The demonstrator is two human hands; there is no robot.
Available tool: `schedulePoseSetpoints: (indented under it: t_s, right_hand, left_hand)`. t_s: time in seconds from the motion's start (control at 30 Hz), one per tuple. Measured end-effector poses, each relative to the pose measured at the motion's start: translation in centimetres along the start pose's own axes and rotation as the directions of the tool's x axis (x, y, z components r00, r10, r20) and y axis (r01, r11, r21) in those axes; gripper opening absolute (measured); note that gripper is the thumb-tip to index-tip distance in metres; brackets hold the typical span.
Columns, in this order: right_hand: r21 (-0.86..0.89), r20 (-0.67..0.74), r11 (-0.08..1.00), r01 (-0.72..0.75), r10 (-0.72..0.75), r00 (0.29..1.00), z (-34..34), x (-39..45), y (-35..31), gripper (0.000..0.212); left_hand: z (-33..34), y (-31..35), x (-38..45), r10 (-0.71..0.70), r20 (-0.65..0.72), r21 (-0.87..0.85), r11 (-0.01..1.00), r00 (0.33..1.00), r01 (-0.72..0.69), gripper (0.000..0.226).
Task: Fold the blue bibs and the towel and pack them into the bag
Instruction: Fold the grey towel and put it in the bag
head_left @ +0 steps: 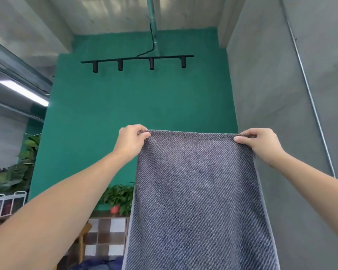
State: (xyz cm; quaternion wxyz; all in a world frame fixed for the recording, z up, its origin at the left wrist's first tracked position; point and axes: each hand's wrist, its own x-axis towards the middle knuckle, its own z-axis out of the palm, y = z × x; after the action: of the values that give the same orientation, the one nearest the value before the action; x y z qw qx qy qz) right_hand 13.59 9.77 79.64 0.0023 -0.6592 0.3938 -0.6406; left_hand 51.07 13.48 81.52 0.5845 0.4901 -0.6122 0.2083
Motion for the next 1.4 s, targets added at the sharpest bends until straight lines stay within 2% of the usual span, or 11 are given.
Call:
schedulePoseSetpoints:
  t_s: [0.2, 0.4, 0.53, 0.67, 0.83, 1.03, 1.13, 1.2, 1.23, 1.3, 1.4]
  right_hand:
    - [-0.121, 0.092, 0.989, -0.090, 0.101, 0.991, 6.9, 0.9, 8.8, 0.016]
    - [-0.251, 0.195, 0.942, -0.224, 0.276, 0.941, 17.3, -0.4, 23.5, 0.014]
    - [-0.346, 0.280, 0.892, -0.291, 0.394, 0.876, 24.7, -3.0, 34.0, 0.017]
    - [-0.438, 0.357, 0.817, -0.376, 0.542, 0.761, 31.7, -7.8, 44.0, 0.016]
    - [-0.494, 0.383, 0.739, -0.458, 0.658, 0.649, 37.6, -13.8, 52.9, 0.012]
    - [-0.527, 0.401, 0.723, -0.447, 0.675, 0.619, 40.0, -17.4, 57.3, 0.015]
    - [-0.614, 0.416, 0.737, -0.282, 0.605, 0.679, 39.8, -18.9, 56.7, 0.035]
    - [-0.624, 0.455, 0.761, -0.177, 0.538, 0.709, 39.5, -19.8, 55.2, 0.044]
    - [-0.619, 0.489, 0.772, -0.143, 0.522, 0.699, 39.4, -20.4, 54.2, 0.047]
    - [-0.630, 0.569, 0.771, -0.097, 0.543, 0.618, 39.5, -22.3, 52.4, 0.060]
    - [-0.704, 0.640, 0.710, 0.004, 0.632, 0.436, 39.6, -26.3, 50.9, 0.090]
  left_hand:
    - [9.3, -7.5, -1.0, -0.110, 0.224, 0.106, 0.990, 0.968, 0.088, 0.017]
    - [23.3, -18.2, -5.5, -0.259, 0.479, 0.268, 0.953, 0.839, 0.142, 0.021]
    - [32.4, -25.8, -10.2, -0.364, 0.560, 0.362, 0.916, 0.744, 0.175, 0.021]
    - [41.3, -33.0, -16.3, -0.451, 0.631, 0.449, 0.876, 0.631, 0.177, 0.014]
    - [48.8, -38.8, -23.7, -0.486, 0.678, 0.529, 0.843, 0.551, 0.094, 0.016]
    - [52.3, -41.7, -27.8, -0.466, 0.709, 0.516, 0.854, 0.529, 0.061, 0.016]
    - [52.7, -41.4, -29.1, -0.426, 0.724, 0.495, 0.869, 0.543, 0.022, 0.031]
    - [52.4, -39.8, -30.0, -0.397, 0.758, 0.474, 0.880, 0.517, -0.020, 0.044]
    - [52.1, -38.7, -30.6, -0.390, 0.780, 0.456, 0.890, 0.489, -0.019, 0.045]
    - [51.5, -36.4, -32.3, -0.393, 0.822, 0.447, 0.894, 0.413, -0.040, 0.055]
    - [51.1, -33.9, -35.9, -0.520, 0.824, 0.545, 0.836, 0.225, -0.061, 0.087]
